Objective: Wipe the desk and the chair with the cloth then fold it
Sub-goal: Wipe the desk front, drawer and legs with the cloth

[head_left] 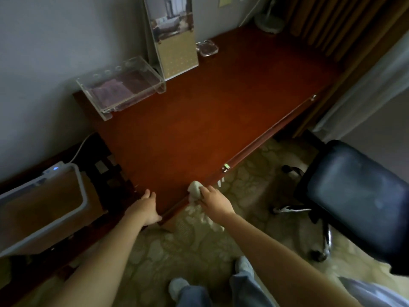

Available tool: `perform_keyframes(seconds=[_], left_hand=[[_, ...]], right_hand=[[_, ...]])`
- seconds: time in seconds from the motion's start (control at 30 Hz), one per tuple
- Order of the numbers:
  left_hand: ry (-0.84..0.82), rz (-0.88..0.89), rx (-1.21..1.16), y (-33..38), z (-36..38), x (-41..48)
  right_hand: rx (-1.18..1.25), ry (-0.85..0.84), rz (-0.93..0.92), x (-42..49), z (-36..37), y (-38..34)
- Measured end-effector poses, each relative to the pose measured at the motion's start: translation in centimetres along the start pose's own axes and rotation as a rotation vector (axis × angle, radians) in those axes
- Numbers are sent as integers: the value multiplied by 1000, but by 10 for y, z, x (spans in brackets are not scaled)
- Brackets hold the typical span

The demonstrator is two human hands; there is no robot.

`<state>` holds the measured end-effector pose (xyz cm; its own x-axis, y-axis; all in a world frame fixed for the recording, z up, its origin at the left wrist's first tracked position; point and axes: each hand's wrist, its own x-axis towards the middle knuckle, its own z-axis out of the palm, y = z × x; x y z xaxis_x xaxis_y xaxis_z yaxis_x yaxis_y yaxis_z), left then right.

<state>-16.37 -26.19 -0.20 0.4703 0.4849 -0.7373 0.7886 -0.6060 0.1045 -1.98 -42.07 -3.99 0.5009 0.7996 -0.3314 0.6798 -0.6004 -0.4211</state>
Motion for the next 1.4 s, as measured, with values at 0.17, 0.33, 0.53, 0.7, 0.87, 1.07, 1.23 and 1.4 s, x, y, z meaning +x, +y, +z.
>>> perform_keyframes(seconds=[0.17, 0.33, 0.53, 0.7, 0.87, 1.07, 1.23, 1.4], left_hand=[[-184, -38, -172, 5, -8, -10], [-199, 5, -102, 67, -26, -9], [-100, 147, -47, 215, -51, 7], [-55, 225, -40, 309, -72, 23], [-29, 169, -23, 364, -98, 49], [-44, 161, 20, 400, -117, 93], [-56, 117, 127, 405, -134, 158], [-26, 135, 208, 412, -164, 203]], right_hand=[[864, 339, 722, -63, -30, 95], [1499, 590, 1049, -134, -67, 212], [1782, 639, 979, -187, -116, 308], [1850, 585, 941, -193, -150, 376], [1802, 659, 846, -146, -228, 418], [1639, 573, 625, -27, -291, 400], [1286, 381, 509, 82, -303, 361], [666, 277, 452, 147, -284, 329]])
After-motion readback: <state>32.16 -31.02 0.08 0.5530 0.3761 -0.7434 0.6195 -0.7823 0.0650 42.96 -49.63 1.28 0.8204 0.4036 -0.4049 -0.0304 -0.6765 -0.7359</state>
